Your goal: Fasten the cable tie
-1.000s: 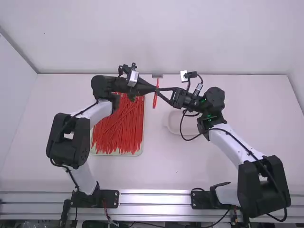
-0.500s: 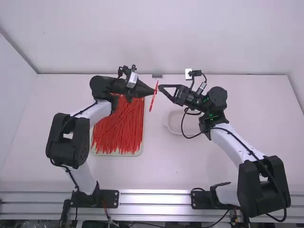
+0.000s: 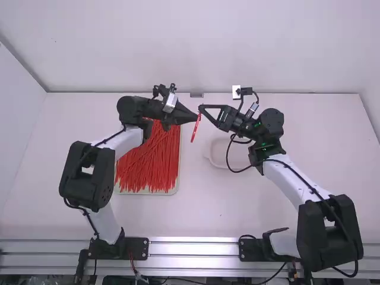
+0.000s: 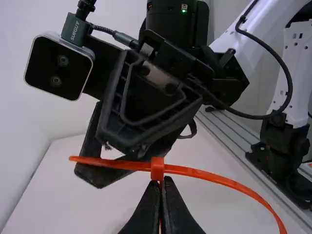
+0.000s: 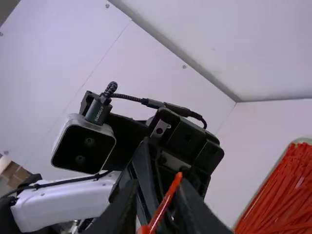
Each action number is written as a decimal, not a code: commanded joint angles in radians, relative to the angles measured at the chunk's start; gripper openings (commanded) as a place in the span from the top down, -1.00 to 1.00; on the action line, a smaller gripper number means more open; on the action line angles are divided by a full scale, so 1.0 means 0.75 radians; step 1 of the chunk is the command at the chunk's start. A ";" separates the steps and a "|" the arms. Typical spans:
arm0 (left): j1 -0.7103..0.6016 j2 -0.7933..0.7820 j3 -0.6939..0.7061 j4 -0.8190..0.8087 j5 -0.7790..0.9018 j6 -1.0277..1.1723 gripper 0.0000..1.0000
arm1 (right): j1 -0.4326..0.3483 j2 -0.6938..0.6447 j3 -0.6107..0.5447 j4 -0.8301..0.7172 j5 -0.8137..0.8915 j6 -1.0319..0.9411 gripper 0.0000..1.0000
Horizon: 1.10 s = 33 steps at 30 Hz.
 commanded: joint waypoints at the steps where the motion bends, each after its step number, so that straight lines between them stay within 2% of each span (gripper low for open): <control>1: -0.005 0.006 -0.007 0.010 0.016 -0.004 0.97 | 0.003 0.003 0.048 0.013 0.002 -0.002 0.78; 3: -0.006 0.006 -0.007 0.009 0.016 -0.004 0.97 | 0.001 0.003 0.048 0.013 0.000 -0.007 1.00; 19: -0.004 0.006 -0.009 -0.145 0.018 0.032 0.97 | -0.022 0.003 0.048 0.049 -0.021 -0.028 1.00; 27: -0.005 0.006 -0.092 -0.209 0.017 0.162 0.97 | -0.083 0.003 0.049 0.064 -0.033 0.005 1.00; 33: -0.004 0.006 -0.150 -0.211 0.017 0.188 0.97 | -0.098 0.003 0.050 0.172 -0.044 0.041 1.00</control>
